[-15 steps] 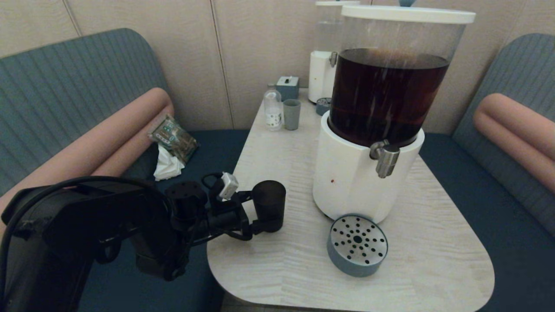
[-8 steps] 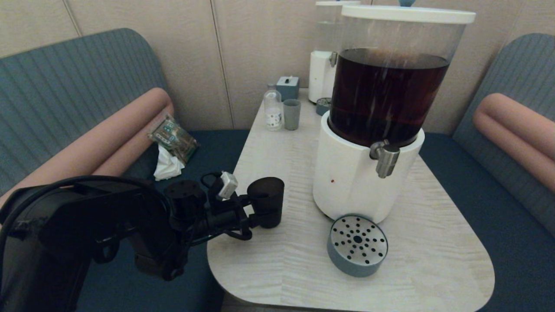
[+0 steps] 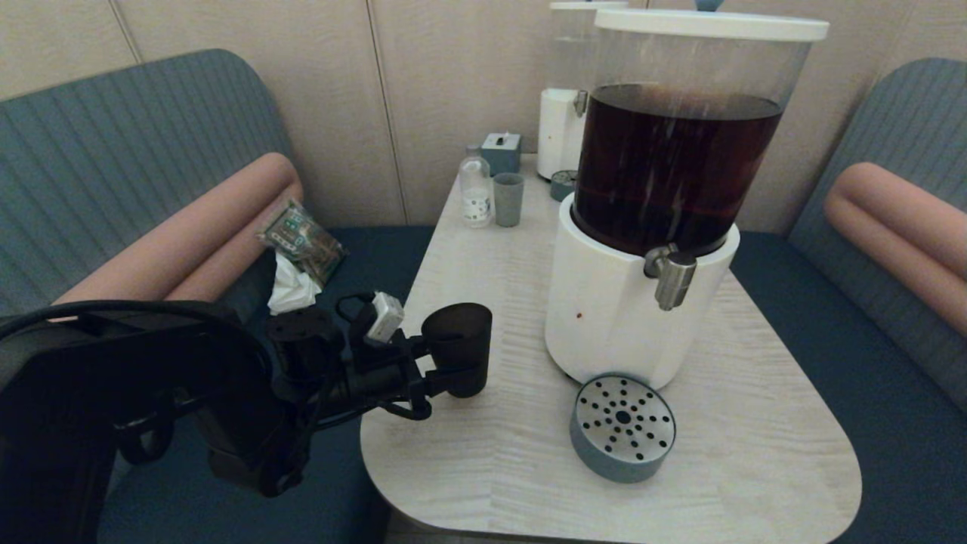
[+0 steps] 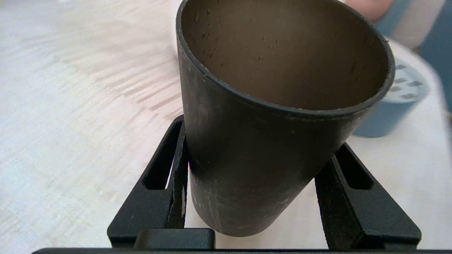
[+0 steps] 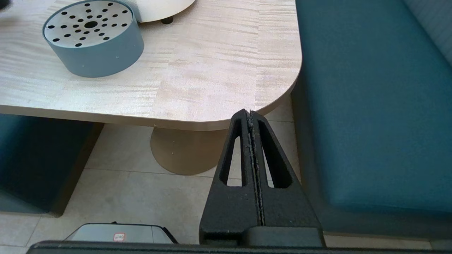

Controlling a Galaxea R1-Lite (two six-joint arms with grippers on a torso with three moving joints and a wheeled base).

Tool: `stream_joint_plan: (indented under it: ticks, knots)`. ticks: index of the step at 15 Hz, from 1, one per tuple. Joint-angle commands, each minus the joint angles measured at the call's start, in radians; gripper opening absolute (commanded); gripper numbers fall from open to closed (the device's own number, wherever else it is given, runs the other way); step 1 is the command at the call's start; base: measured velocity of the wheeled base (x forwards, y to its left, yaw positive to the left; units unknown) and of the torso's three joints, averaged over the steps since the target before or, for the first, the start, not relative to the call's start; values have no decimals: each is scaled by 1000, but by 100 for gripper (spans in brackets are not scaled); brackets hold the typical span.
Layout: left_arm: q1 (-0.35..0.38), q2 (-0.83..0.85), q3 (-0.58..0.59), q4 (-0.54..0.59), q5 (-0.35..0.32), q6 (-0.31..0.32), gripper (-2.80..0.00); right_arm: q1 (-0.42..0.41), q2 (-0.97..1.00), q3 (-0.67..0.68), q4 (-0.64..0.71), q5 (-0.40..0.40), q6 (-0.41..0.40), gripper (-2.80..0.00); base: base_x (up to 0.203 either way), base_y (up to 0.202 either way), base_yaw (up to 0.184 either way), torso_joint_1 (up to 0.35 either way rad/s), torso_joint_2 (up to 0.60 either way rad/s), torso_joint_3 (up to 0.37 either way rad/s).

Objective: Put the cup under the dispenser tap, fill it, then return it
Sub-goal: Pick up the cup, then place it under the water dispenser

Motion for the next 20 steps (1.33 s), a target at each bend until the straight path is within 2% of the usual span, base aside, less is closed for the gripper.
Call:
stream_joint_plan:
  ticks: [1,4,7,10,12,20]
  knots:
    - [-49,-118,53,-9,-7,-18,-280,0,1,0,1,0,0,-280,0,0,0,0,0,0]
    - [-139,-144,42,-9,9,-44,-280,0,1,0,1,0,1,-280,0,0,0,0,0,0]
    - [-230,-130,5,-9,76,-52,-280,0,1,0,1,0,0,-280,0,0,0,0,0,0]
    - [-295,-111,-6,-9,98,-52,-280,0,1,0,1,0,1,-280,0,0,0,0,0,0]
    - [-323,-87,-39,-7,127,-52,-280,0,1,0,1,0,0,-280,0,0,0,0,0,0]
    - [-402,17,-169,13,163,-52,-280,0,1,0,1,0,1,-280,0,0,0,0,0,0]
